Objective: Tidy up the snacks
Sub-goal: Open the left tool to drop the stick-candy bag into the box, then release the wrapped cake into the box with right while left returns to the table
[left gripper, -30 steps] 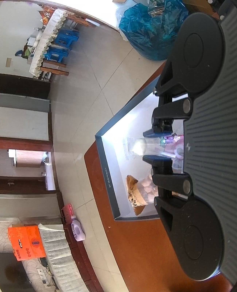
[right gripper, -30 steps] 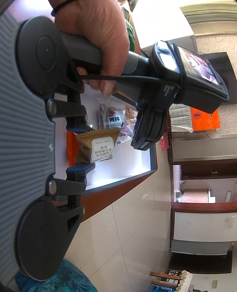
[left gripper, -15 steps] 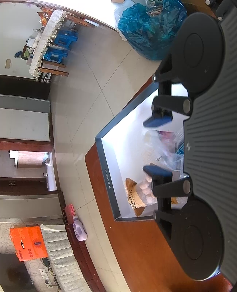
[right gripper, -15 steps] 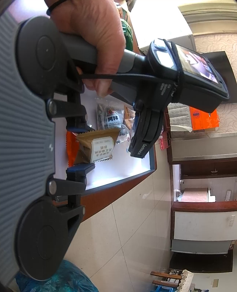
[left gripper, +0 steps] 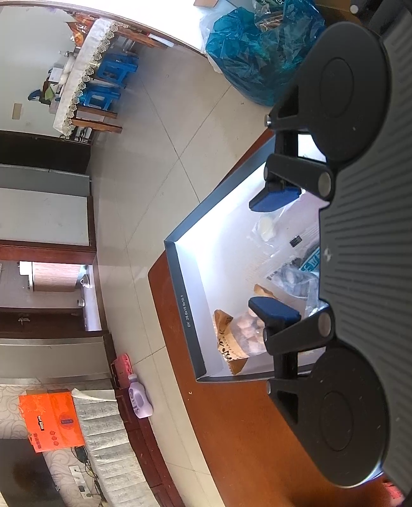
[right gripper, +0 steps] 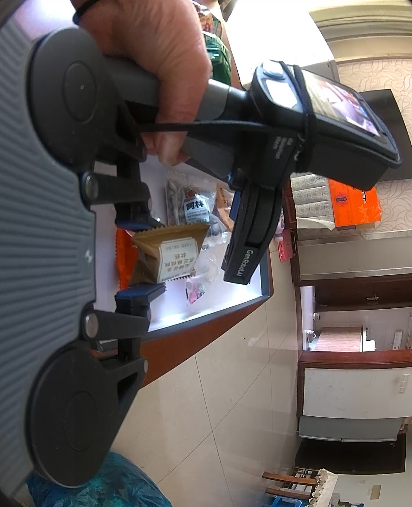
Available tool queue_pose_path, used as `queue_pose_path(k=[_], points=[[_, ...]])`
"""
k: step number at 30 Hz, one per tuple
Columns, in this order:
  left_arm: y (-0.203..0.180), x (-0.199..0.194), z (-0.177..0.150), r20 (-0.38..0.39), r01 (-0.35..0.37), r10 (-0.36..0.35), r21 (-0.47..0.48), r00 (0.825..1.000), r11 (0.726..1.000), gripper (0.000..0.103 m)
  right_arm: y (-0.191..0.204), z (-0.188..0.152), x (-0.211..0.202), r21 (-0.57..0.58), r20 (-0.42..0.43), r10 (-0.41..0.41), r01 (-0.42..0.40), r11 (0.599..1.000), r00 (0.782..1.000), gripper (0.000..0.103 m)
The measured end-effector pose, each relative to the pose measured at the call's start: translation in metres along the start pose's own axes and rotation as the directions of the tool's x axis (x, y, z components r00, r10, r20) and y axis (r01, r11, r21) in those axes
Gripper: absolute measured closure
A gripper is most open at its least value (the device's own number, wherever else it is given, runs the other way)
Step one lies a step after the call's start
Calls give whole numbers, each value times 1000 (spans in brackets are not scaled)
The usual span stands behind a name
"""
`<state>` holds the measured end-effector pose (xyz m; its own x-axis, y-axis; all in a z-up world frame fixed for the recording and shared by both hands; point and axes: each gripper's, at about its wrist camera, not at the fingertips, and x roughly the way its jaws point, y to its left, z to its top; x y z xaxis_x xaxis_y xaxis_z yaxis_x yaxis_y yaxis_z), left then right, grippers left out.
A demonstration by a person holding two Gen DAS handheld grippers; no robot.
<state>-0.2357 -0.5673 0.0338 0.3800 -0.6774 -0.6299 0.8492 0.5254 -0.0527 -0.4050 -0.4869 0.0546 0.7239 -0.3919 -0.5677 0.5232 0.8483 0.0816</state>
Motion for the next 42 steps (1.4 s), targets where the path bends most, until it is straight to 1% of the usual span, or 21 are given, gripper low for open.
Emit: queue_pose_path(k=[6, 9, 14, 19, 25, 28, 34, 39, 42], points=[[1, -24, -10, 23, -6, 6, 7, 1000, 1000, 38, 1, 0, -1, 1, 6, 6, -6, 1000, 1000, 66], [4, -42, -15, 38, -14, 14, 12, 999, 1000, 38, 3, -1, 0, -1, 4, 9, -9, 1000, 1000, 66], [14, -74, -23, 52, -24, 25, -19, 998, 1000, 38, 5, -1, -1, 3, 5, 7, -7, 1000, 1000, 66], [24, -108, -34, 64, -34, 35, -17, 997, 999, 38, 8, -1, 0, 1, 7, 11, -11, 1000, 1000, 66], [38, -147, -54, 58, -49, 51, -33, 997, 998, 36, 14, -1, 2, -9, 11, 16, -16, 1000, 1000, 66], [46, -167, -67, 57, -45, 48, -45, 997, 998, 35, 16, 0, 1, -11, 17, 19, -19, 1000, 1000, 66], [60, -204, -92, 65, -45, 51, -95, 997, 994, 34, 22, 0, 3, -17, 18, 12, -11, 1000, 1000, 66], [64, -223, -107, 70, -52, 60, -111, 996, 992, 33, 26, 1, 2, -27, 21, 6, -5, 1000, 1000, 66], [66, -230, -114, 75, -68, 76, -112, 994, 991, 33, 28, 2, 2, -22, 23, 3, -3, 1000, 1000, 66]])
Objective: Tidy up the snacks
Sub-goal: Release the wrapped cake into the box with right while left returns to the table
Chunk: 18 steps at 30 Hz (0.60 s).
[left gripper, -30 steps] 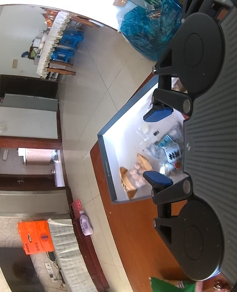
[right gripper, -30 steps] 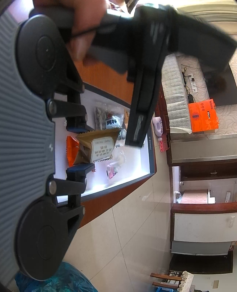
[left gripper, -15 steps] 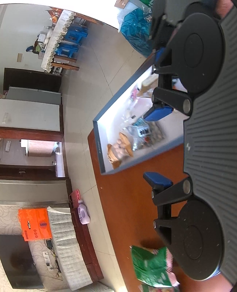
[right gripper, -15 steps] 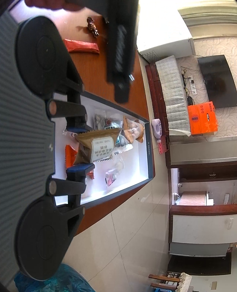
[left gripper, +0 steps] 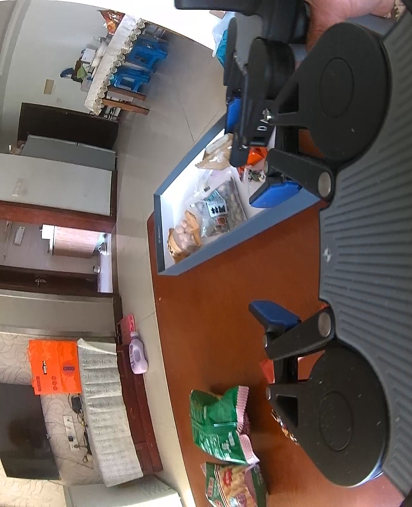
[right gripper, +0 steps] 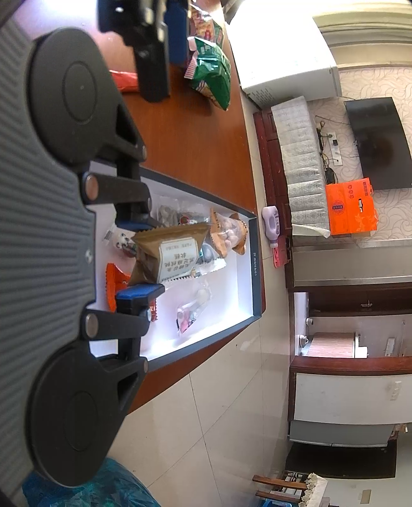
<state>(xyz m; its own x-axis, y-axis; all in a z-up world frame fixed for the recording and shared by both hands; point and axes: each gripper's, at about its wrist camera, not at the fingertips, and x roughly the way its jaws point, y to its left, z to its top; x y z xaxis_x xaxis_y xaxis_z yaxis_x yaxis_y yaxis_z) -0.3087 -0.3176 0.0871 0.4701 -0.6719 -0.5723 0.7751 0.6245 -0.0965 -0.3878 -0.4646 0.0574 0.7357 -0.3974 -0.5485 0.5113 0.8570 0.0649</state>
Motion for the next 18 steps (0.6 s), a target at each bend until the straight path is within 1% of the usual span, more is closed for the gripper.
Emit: queue_pose_path(k=[10, 15, 18], points=[[3, -9, -8, -5, 6, -6, -14, 1000, 1000, 31, 6, 4, 10, 6, -13, -12, 12, 1000, 1000, 66], [0, -3, -6, -8, 7, -7, -15, 1000, 1000, 29, 1, 4, 19, 24, -30, -30, 31, 999, 999, 66], [2, 0, -6, -11, 7, -7, -21, 1000, 1000, 29, -1, 5, 21, 39, -29, -22, 23, 999, 999, 66]])
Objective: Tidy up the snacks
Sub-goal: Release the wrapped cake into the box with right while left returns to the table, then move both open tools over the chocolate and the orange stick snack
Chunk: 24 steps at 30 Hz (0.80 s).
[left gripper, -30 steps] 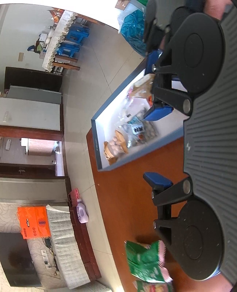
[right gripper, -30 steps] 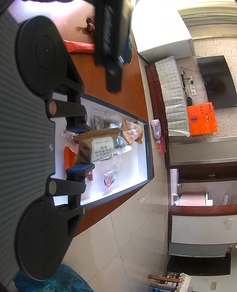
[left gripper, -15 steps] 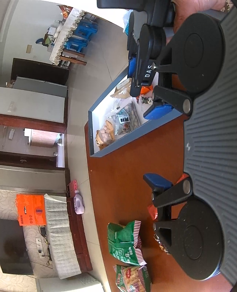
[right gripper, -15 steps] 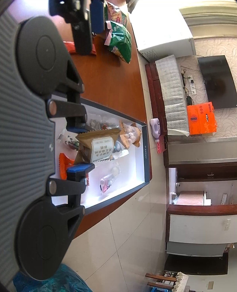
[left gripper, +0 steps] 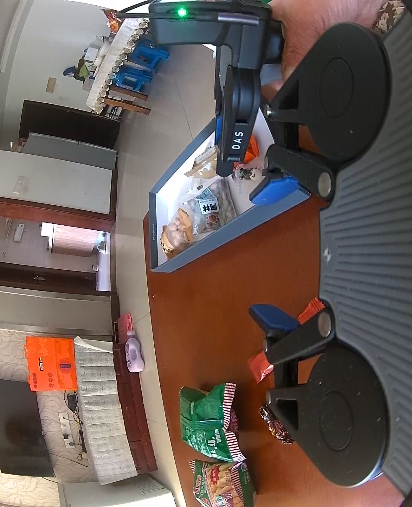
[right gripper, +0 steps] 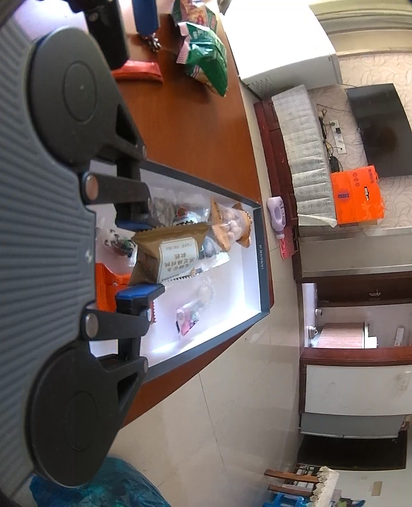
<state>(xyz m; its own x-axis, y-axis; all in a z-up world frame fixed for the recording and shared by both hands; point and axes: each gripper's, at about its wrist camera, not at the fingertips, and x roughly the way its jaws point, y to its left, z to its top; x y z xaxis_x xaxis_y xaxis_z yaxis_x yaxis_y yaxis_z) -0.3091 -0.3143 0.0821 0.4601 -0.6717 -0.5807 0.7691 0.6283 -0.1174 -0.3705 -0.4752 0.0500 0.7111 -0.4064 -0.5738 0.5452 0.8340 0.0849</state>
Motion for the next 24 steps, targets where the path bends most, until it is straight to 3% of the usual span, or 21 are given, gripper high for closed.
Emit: queue_pose_path(k=[9, 24], points=[[2, 7, -3, -13, 2, -2, -4, 1000, 1000, 29, 4, -2, 9, -34, -25, 4, -5, 999, 1000, 66], [5, 13, -9, -23, -10, 10, 2, 1000, 1000, 29, 10, -5, -2, -37, -17, 2, -3, 999, 1000, 56]])
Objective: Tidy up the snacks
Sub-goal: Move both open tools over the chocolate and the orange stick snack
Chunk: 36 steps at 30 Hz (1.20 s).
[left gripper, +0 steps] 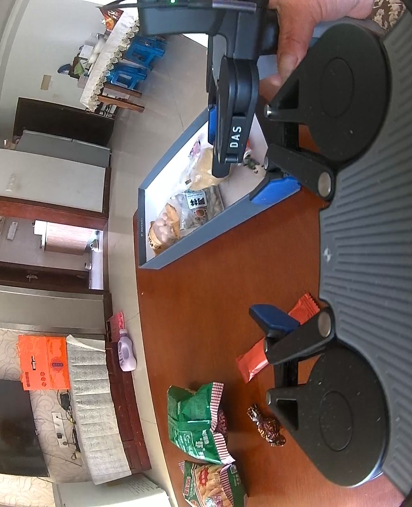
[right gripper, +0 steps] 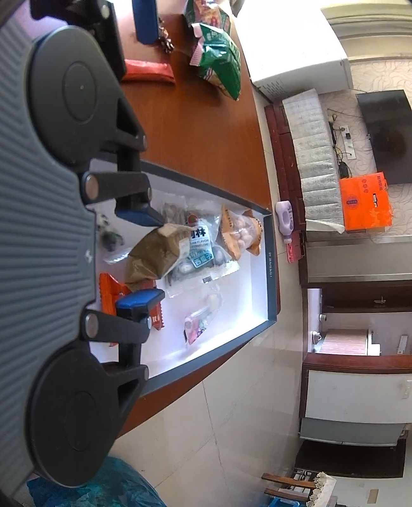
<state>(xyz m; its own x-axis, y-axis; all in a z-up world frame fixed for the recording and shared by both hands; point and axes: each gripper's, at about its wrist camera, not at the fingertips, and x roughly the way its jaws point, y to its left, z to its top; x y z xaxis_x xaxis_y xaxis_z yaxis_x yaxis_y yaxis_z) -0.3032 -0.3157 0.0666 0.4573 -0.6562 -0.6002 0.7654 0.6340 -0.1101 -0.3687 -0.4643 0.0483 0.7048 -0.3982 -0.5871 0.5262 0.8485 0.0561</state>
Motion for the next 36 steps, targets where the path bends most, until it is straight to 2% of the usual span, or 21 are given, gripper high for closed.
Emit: queue_pose_path(k=[8, 14, 17, 26, 31, 36], points=[[10, -3, -2, 2, -27, 27, -3, 1000, 1000, 29, 5, 1, -8, -1, 22, -5, 5, 1000, 1000, 53], [15, -4, -3, 1, -43, 43, -4, 999, 999, 29, 3, -2, -12, -2, 26, -84, 84, 996, 996, 53], [22, -7, -4, 7, -54, 55, -11, 998, 998, 29, 3, 1, -23, 32, 62, -81, 79, 996, 995, 53], [53, -21, -5, 27, -95, 97, -57, 995, 994, 29, 45, 10, -52, 18, 147, 69, -72, 997, 987, 53], [75, -31, -6, 39, -119, 123, -80, 992, 990, 29, 82, 7, -54, -67, 127, 176, -169, 983, 976, 53], [101, -36, -8, 31, -151, 155, -105, 987, 983, 29, 110, -2, -45, -110, 73, 235, -226, 968, 969, 53]])
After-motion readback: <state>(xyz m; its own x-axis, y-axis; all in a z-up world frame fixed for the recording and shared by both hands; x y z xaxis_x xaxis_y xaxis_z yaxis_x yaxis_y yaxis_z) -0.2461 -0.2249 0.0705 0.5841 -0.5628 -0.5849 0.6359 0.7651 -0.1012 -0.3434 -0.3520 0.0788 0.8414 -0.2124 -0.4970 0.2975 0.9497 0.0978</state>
